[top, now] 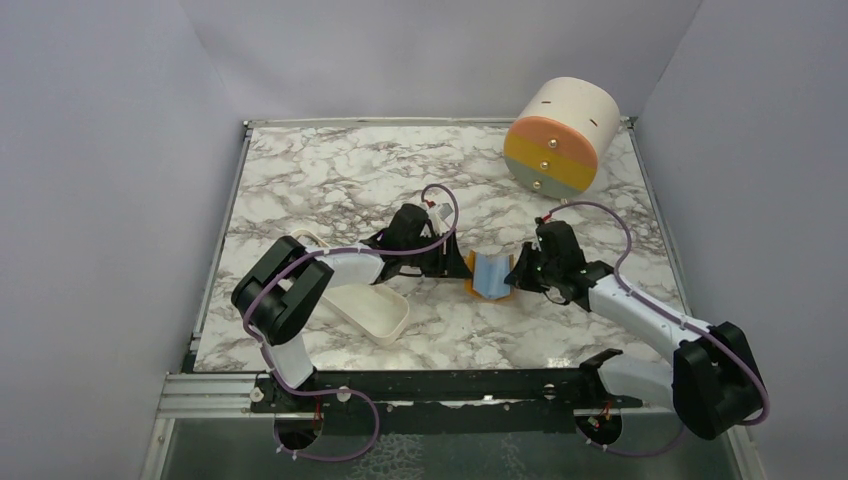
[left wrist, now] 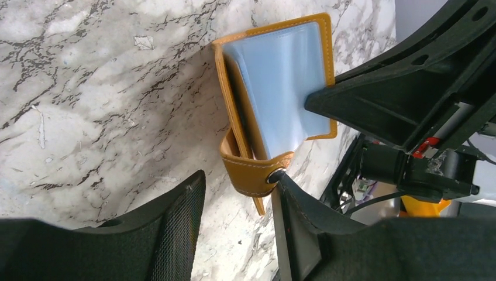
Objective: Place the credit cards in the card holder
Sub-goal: Open the card holder at the center of the board.
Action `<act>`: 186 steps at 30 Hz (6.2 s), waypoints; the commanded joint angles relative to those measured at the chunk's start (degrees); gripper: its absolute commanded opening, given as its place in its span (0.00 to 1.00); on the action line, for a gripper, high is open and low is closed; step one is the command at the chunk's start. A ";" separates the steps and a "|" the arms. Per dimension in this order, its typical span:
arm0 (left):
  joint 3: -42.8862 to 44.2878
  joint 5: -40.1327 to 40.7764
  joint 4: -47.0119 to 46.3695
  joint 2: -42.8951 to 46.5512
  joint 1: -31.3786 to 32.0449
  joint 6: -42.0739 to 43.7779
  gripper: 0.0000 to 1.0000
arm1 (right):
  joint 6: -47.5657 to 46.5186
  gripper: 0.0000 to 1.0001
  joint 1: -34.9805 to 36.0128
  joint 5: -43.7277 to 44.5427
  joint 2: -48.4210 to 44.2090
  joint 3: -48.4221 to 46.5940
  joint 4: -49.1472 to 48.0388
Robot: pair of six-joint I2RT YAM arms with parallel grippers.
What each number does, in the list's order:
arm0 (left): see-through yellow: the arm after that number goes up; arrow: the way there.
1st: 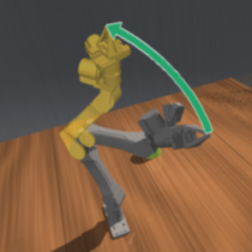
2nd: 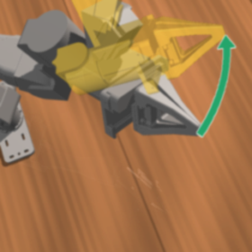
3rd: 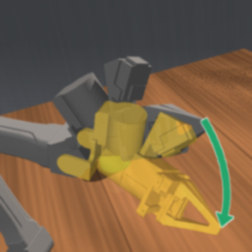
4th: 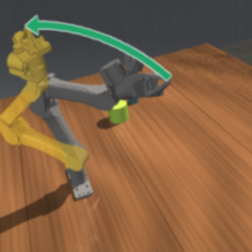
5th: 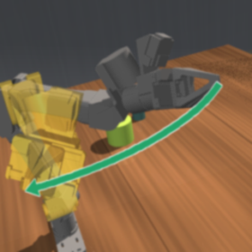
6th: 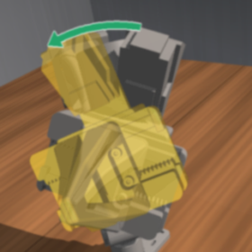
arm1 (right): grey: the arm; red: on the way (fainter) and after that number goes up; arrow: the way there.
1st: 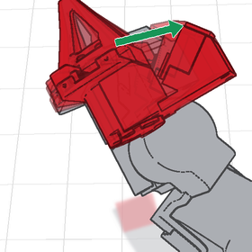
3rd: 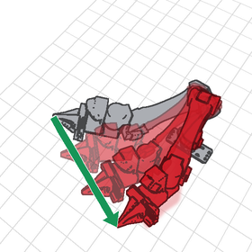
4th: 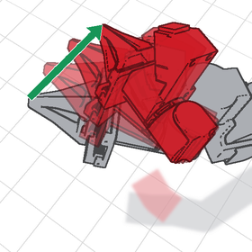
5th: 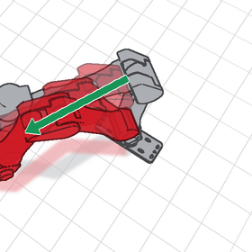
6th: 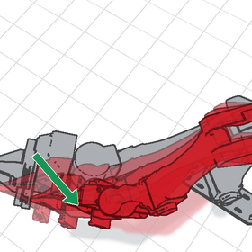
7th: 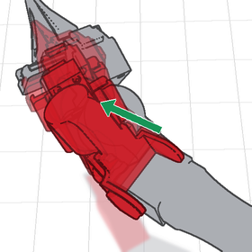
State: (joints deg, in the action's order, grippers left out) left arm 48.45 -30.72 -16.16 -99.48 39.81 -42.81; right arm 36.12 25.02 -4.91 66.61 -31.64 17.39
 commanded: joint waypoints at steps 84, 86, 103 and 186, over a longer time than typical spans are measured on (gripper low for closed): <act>2.34 10.83 9.98 -4.54 4.04 3.75 0.00 | 6.23 0.01 -0.06 -14.01 -4.03 4.36 -11.24; 2.30 10.94 9.98 -4.49 4.13 3.78 0.00 | 6.16 0.01 -0.08 -13.08 -4.27 4.14 -10.50; 3.36 10.30 10.17 -5.68 4.15 4.20 0.00 | 5.10 0.25 -0.01 -13.59 -3.18 1.98 -9.75; 5.30 2.49 8.55 1.67 1.33 -1.00 0.00 | -1.54 0.37 1.60 -16.68 -10.26 -10.54 1.56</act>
State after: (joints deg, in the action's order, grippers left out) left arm 51.75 -26.65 -8.40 -99.74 40.95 -42.83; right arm 32.51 25.23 -14.33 55.16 -44.21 24.82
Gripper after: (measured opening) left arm 0.020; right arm 0.369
